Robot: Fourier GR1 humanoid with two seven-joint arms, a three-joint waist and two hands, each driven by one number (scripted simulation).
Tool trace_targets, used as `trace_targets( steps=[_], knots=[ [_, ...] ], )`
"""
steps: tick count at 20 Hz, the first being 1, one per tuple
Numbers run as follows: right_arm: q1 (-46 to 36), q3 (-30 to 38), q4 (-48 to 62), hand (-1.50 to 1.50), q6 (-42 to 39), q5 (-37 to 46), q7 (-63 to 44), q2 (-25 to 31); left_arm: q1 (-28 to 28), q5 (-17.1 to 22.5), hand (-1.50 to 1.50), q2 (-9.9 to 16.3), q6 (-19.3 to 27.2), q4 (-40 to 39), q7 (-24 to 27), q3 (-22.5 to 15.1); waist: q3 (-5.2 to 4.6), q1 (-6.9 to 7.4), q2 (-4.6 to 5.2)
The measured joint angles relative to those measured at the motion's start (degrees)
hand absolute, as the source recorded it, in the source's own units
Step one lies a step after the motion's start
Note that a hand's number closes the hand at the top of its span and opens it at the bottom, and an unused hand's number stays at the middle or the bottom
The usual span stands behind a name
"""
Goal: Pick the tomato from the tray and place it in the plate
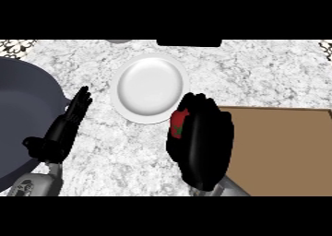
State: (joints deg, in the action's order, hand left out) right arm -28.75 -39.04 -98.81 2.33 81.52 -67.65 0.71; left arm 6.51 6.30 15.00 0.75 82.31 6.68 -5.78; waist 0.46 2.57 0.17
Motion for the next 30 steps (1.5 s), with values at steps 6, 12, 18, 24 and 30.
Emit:
trace_targets(
  steps=[6, 12, 18, 24, 30],
  knots=[
    [-10.23, 5.19, 13.45, 1.50, 4.15, -7.95, 1.66, -0.15, 1.22, -0.66, 0.00, -0.16, -0.28, -0.47, 0.05, -0.55, -0.02, 1.33, 0.42],
    [-18.13, 9.18, 26.74, 1.50, 9.62, -14.07, 3.51, -0.19, 1.98, -1.16, 0.00, -0.99, -0.18, -1.12, 0.27, -1.21, -0.02, 2.38, 0.75],
    [-20.64, 14.29, 34.01, -1.50, 19.14, -15.43, 4.39, -0.14, 1.88, -0.94, 0.00, -0.45, -0.88, -0.99, -0.10, -1.14, -0.09, 3.43, 1.14],
    [-22.25, 17.26, 41.62, -1.50, 27.01, -19.65, 5.13, -0.11, 2.62, -1.09, 0.00, -0.79, -0.91, -1.54, -0.31, -1.28, -0.08, 3.92, 1.27],
    [-22.67, 19.99, 43.65, -1.50, 40.50, -20.85, 7.98, -0.18, 2.29, -0.91, 0.00, -0.38, -1.05, -1.60, -0.45, -0.76, -0.02, 3.34, 0.93]
  ],
)
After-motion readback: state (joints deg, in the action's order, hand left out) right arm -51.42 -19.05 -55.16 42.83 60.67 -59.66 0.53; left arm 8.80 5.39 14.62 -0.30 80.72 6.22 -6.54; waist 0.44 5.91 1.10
